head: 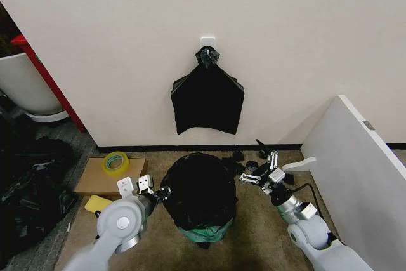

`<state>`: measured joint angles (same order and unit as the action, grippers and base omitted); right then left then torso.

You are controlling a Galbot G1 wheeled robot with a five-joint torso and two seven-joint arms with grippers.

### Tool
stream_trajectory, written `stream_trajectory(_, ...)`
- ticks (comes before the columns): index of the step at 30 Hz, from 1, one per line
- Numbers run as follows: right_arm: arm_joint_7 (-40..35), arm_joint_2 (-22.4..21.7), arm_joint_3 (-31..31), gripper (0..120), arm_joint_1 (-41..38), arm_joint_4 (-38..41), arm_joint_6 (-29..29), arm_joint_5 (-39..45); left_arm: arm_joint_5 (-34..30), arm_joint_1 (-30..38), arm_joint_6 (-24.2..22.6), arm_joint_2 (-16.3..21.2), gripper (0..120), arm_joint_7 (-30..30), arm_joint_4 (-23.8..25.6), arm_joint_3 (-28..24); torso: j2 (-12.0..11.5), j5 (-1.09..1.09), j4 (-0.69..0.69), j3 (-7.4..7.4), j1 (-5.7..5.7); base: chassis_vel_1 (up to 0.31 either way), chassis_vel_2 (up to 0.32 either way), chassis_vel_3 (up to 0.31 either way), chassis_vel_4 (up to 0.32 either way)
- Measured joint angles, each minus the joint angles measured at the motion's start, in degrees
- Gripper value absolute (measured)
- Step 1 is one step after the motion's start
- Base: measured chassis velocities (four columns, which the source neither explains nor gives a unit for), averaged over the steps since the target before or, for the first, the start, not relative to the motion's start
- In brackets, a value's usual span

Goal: Place the garbage bag over the trash bin.

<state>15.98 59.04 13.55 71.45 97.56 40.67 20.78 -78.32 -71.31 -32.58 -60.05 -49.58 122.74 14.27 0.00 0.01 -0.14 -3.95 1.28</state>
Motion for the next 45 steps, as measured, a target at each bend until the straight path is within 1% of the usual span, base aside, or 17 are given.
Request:
stream_trajectory(1, -0.1, 0.0, 0.3, 100, 0.1, 0.0, 0.0, 0.1, 1.0, 0.0, 0.4, 0.2, 68, 0.2, 2.0, 0.2, 0.0, 0.0, 0.0, 0.0, 0.0, 0.0, 0.0, 0.0, 0.0)
stream_trajectory(10, -4.6, 0.1, 0.9, 100, 0.8, 0.3, -0.9, -1.2, 5.5, -1.6, 2.7, 1.6, 97, 0.9, 7.3, 0.5, 0.0, 0.0, 0.0, 0.0, 0.0, 0.0, 0.0, 0.0, 0.0)
stream_trajectory(17, -5.6, 0.6, 1.1, 100, 1.1, 0.8, -1.2, -1.7, 5.5, -2.2, 4.0, -0.2, 100, 1.4, 9.1, 1.3, 0.0, 0.0, -0.01, 0.0, 0.0, 0.0, 0.0, 0.0, 0.0)
stream_trajectory(19, -6.9, 0.5, 1.3, 100, 1.7, 1.5, -2.0, -1.7, 9.5, -3.2, 6.2, -0.6, 100, 3.5, 10.9, 1.6, 0.0, 0.01, -0.01, 0.0, 0.0, 0.0, 0.0, 0.0, 0.0)
stream_trajectory(20, -8.6, 0.4, 1.3, 100, 2.1, 2.2, -2.8, -1.7, 14.4, -3.9, 8.7, -0.7, 100, 5.6, 11.3, 1.8, 0.0, 0.01, -0.01, 0.0, 0.0, 0.0, 0.0, 0.0, 0.0)
stream_trajectory(21, -8.6, 0.4, 1.3, 100, 2.1, 2.2, -2.8, -1.7, 14.4, -3.9, 8.7, -0.7, 100, 5.6, 11.3, 1.8, 0.0, 0.01, -0.01, 0.0, 0.0, 0.0, 0.0, 0.0, 0.0)
stream_trajectory(22, -10.3, 0.3, 1.3, 100, 2.4, 2.9, -3.8, -1.7, 19.8, -4.5, 12.1, -0.7, 100, 8.5, 11.2, 1.9, 0.0, 0.01, 0.0, 0.0, 0.0, 0.0, 0.0, 0.0, 0.0)
stream_trajectory(23, -12.4, 0.2, 1.3, 100, 2.9, 4.1, -5.0, -1.6, 26.0, -5.1, 16.7, -0.8, 100, 12.6, 10.3, 1.9, 0.0, 0.02, 0.01, 0.0, 0.0, 0.0, 0.0, 0.0, 0.0)
stream_trajectory(25, -19.0, 0.3, 1.1, 100, 4.1, 8.1, -9.2, -0.8, 41.2, -6.8, 29.6, -1.6, 100, 23.4, 5.7, 2.2, 0.0, 0.0, -0.02, 0.0, 0.0, 0.0, 0.0, 0.0, 0.0)
stream_trajectory(26, -19.9, 0.3, 1.1, 100, 4.2, 8.7, -9.9, -0.5, 44.0, -7.2, 32.2, -2.0, 100, 25.6, 4.6, 2.3, 0.0, 0.0, -0.02, 0.0, 0.0, 0.0, 0.0, 0.0, 0.0)
stream_trajectory(27, -19.9, 0.3, 1.1, 100, 4.2, 8.7, -9.9, -0.5, 44.0, -7.2, 32.2, -2.0, 100, 25.6, 4.6, 2.3, 0.0, 0.0, -0.02, 0.0, 0.0, 0.0, 0.0, 0.0, 0.0)
stream_trajectory(28, -21.7, 0.8, 1.3, 100, 4.6, 10.8, -12.1, 0.8, 51.7, -8.7, 39.3, -3.6, 100, 30.7, 1.6, 2.6, 0.0, 0.01, -0.01, 0.0, 0.0, 0.0, 0.0, 0.0, 0.0)
stream_trajectory(30, -20.2, 1.8, 2.8, 100, 4.7, 11.5, -12.9, 1.4, 57.5, -10.3, 44.0, -6.2, 100, 33.5, -0.8, 3.3, 0.0, -0.02, 0.0, 0.0, 0.0, 0.0, 0.0, 0.0, 0.0)
stream_trajectory(32, -19.4, 3.9, 5.4, 100, 4.3, 11.2, -12.9, -1.2, 62.6, -12.6, 49.6, -11.3, 100, 37.2, -3.4, 4.6, 0.0, 0.0, 0.0, 0.0, 0.0, 0.0, 0.0, 0.0, 0.0)
stream_trajectory(36, -21.3, 6.3, 7.2, 100, 4.3, 11.9, -14.4, -2.5, 66.6, -14.3, 53.8, -16.4, 100, 40.4, -4.9, 6.5, 0.0, 0.01, 0.0, 0.0, 0.0, 0.0, 0.0, 0.0, 0.0)
stream_trajectory(40, -22.8, 8.4, 9.2, 100, 4.8, 12.6, -15.9, -5.2, 68.1, -16.1, 54.3, -21.2, 100, 41.2, -4.3, 7.7, 0.0, 0.01, -0.01, 0.0, 0.0, 0.0, 0.0, 0.0, 0.0)
stream_trajectory(45, -22.1, 8.4, 10.2, 100, 5.6, 13.0, -16.1, -5.9, 67.6, -16.5, 53.6, -22.6, 100, 41.1, -2.7, 10.0, 0.0, 0.02, -0.01, 0.0, 0.0, 0.0, 0.0, 0.0, 0.0)
